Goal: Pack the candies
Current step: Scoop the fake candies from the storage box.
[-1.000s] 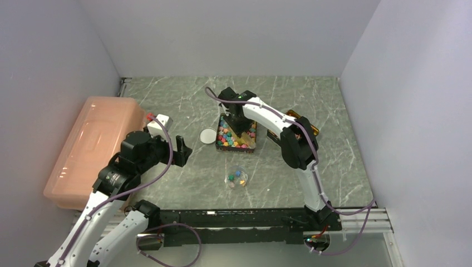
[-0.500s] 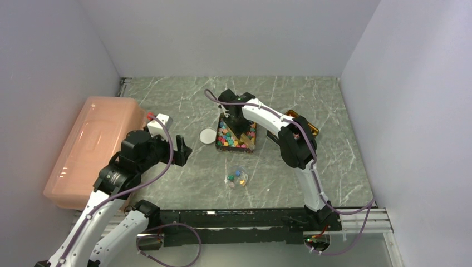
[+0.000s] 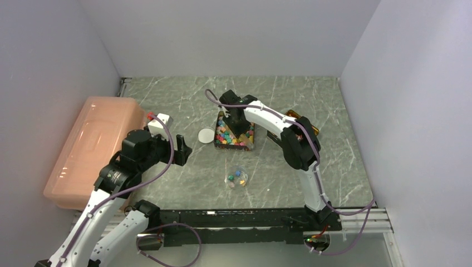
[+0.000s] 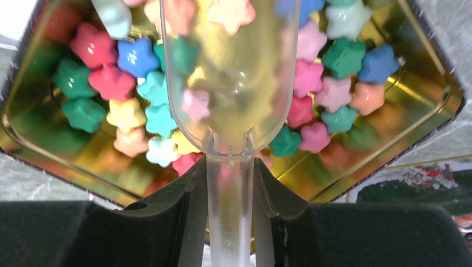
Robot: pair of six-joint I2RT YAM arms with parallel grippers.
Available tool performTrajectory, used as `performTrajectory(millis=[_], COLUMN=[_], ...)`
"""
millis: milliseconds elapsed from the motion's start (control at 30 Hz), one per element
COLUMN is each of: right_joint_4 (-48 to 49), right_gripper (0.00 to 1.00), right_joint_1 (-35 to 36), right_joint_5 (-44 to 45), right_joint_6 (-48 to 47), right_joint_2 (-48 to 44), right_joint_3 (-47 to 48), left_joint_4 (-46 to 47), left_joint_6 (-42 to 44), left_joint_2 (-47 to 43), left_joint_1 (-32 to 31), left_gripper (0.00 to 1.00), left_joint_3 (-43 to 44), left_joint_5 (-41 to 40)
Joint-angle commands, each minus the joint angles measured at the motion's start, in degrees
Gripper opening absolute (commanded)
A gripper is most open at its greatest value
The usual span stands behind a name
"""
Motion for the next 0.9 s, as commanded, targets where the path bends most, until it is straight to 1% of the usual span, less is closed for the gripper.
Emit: performTrajectory(millis=[0,300,600,867], right_joint_4=[4.5,5.5,0.2,-4.4], right_gripper=[0.0,0.0,0.0,0.0], right_joint_1=[0.8,1.9,4.0,7.8], right_joint_5=[0.1,1.7,2.5,3.2], right_joint_6=[-0.3,-0.3,0.3,2.9], right_joint_2=[-7.8,-14.1,-21.2,-29.9], right_joint_3=[-4.7,-10.1,-12.3,-18.3], left_joint_4=[1.8,1.7,1.7,1.5], left_joint_6=[0.7,0.6,0.5,0.3], left_joint_2=[0.3,0.0,-0.1,-0.5], left_joint_1=[0.5,0.7,0.7,0.7], left_gripper=[0.99,0.99,0.99,0.99], left_joint_3=[0.1,0.0,0.0,0.0], left_joint_5=[1.3,0.9,0.5,0.4])
